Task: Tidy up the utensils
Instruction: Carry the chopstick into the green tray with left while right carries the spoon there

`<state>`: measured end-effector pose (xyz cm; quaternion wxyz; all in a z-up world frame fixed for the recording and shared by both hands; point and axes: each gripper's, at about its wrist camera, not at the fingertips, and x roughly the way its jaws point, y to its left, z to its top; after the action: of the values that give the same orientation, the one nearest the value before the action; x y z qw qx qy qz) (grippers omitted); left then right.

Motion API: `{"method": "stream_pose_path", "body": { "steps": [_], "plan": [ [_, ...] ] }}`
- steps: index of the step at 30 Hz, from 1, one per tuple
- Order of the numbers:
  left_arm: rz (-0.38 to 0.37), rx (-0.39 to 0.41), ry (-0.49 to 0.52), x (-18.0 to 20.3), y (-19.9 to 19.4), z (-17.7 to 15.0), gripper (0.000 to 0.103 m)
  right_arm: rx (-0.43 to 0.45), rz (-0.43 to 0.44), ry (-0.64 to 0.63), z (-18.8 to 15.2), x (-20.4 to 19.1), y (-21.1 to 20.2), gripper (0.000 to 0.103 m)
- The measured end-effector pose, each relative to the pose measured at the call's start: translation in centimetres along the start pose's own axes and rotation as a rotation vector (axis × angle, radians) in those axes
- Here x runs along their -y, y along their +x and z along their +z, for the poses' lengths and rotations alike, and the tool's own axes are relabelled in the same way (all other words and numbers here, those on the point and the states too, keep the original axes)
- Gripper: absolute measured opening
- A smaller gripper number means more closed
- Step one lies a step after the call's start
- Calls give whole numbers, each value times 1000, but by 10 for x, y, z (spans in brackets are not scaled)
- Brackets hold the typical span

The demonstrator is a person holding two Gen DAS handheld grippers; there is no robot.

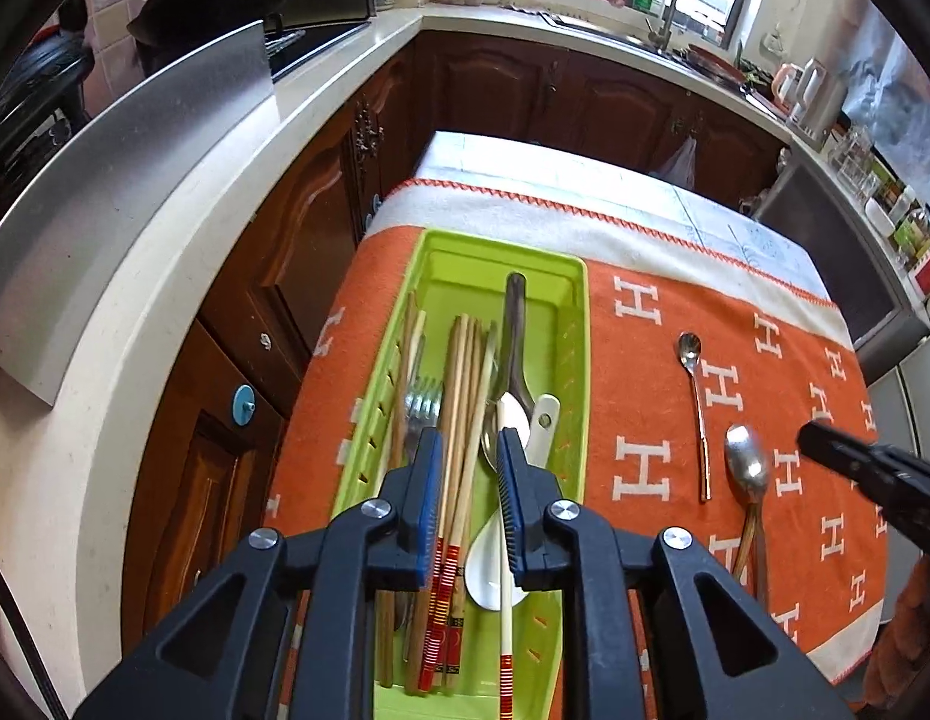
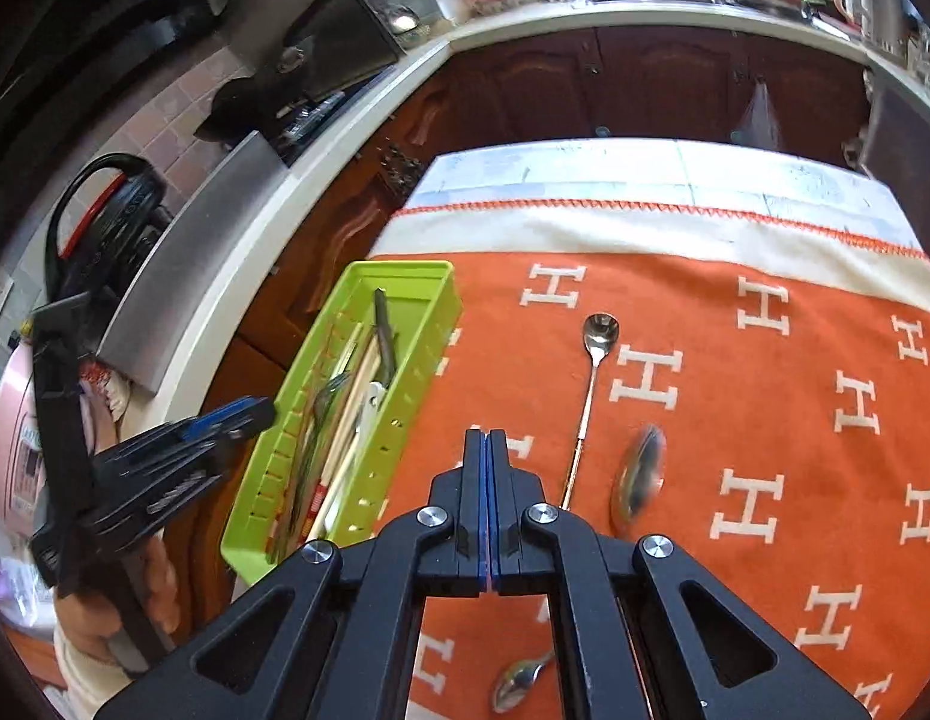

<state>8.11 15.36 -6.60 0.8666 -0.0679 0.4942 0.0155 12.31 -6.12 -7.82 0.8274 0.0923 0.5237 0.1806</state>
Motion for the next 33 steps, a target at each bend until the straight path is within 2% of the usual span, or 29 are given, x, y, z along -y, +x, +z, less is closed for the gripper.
{"method": "stream_pose_path", "body": {
  "steps": [3,7,11,14,18,23,27,29,33],
  "plan": [
    [-8,8,-19,-5,-1,2,16,-37,-41,31,-2,21,15,4],
    [-19,5,-22,-6,1,2,16,-81,-95,78,-12,54,28,22],
    [-27,0,-16,-4,3,1,16,-108,-127,136,-19,87,39,26],
    [-27,-5,-21,-4,4,0,16,-126,-107,211,-24,113,45,28],
    [-28,-14,-24,-6,8,0,16,-162,-57,291,-29,139,59,28],
    [-30,-26,-23,-5,11,-1,16,-170,10,313,-32,142,72,28],
    [-27,-28,-20,-5,11,-1,16,-148,-1,283,-32,125,77,18],
    [-29,-26,-22,-5,11,-1,16,-131,-21,257,-32,115,74,3],
    [-28,-19,-24,-7,9,0,18,-83,-43,216,-28,96,52,3]
  ]
}}
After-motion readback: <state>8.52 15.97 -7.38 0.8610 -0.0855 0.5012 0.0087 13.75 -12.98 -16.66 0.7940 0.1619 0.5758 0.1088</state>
